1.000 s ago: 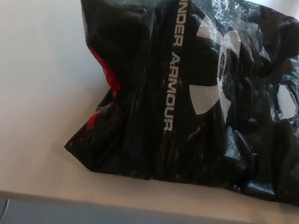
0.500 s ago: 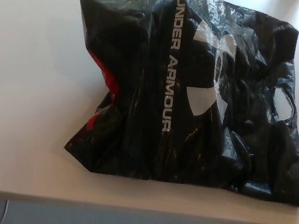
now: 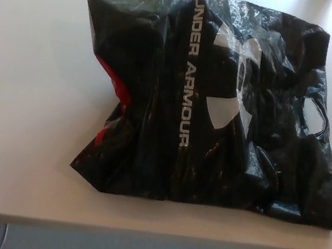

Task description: A plastic bag is kept in the middle of the desk and the robot uses both its hands to grab the bag from the left and right and brings its hands close together to compress the bag

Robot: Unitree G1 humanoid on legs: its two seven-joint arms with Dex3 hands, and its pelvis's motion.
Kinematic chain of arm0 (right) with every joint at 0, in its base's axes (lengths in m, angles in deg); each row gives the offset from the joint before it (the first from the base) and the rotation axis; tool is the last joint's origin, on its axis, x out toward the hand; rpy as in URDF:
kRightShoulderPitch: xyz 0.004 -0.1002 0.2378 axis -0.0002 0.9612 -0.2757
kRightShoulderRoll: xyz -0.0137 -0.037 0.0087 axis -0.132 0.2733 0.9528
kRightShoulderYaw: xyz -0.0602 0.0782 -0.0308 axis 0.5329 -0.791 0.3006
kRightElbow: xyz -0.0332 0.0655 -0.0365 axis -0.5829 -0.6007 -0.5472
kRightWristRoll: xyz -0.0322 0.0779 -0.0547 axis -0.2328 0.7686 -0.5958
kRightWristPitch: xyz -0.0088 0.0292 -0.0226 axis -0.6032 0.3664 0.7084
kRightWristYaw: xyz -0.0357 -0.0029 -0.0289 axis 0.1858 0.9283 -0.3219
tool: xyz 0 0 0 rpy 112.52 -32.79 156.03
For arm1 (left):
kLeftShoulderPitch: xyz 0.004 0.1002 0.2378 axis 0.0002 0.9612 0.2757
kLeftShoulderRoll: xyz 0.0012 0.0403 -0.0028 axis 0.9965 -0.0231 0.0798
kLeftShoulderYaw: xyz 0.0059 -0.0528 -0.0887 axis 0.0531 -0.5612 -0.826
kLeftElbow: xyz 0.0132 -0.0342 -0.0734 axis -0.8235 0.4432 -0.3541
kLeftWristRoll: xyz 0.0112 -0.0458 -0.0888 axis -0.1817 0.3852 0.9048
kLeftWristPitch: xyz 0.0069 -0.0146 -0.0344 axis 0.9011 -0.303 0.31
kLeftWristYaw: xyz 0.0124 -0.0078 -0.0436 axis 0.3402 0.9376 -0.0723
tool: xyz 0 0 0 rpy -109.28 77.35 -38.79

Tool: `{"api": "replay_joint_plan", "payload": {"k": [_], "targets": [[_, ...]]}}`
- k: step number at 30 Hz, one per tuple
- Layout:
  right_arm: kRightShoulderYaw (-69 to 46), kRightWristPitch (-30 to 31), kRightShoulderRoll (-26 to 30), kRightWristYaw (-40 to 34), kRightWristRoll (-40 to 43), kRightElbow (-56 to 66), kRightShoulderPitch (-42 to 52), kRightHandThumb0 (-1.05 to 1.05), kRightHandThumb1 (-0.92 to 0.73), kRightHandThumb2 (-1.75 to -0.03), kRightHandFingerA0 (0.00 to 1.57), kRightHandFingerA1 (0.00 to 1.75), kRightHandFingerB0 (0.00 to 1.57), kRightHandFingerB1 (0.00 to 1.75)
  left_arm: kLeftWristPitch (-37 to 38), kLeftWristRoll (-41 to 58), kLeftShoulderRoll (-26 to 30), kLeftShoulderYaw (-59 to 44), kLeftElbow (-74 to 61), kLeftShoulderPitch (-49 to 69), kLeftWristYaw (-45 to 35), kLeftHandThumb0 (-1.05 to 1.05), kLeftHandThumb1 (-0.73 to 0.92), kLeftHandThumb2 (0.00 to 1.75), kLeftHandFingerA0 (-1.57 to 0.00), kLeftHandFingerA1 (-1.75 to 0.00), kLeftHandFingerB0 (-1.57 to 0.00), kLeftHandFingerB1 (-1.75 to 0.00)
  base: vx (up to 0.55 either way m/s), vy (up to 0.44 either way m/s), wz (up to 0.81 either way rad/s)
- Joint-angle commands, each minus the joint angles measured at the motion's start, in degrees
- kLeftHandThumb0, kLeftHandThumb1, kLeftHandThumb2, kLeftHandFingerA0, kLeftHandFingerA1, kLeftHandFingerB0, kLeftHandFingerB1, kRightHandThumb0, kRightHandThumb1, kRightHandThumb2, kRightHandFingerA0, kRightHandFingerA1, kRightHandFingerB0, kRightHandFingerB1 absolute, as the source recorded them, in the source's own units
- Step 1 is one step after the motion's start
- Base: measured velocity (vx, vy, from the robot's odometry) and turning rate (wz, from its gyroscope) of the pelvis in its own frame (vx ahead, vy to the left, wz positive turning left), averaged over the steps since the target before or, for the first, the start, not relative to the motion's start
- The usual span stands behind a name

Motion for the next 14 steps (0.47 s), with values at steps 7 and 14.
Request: {"api": "replay_joint_plan", "payload": {"k": [7,14], "targets": [[0.0,-1.8,1.5,2.3,3.9,-1.9,-3.2,-0.64,-0.90,-0.74,0.01,0.16,0.04,0.22,4.7,2.8,0.4,0.2,0.7,0.1,-3.6,-0.77,0.90,0.68,-0.09,-0.31,-0.10,-0.23,0.00,0.000,0.00],[0.7,-2.7,0.6,2.3,2.8,-2.0,-3.0,-0.69,-0.73,-1.06,0.00,0.32,0.01,0.31,3.3,3.6,1.8,-0.7,0.1,-0.3,-4.0,-0.80,0.89,0.67,-0.10,-0.32,-0.11,-0.25,0.00,0.000,0.00]]}}
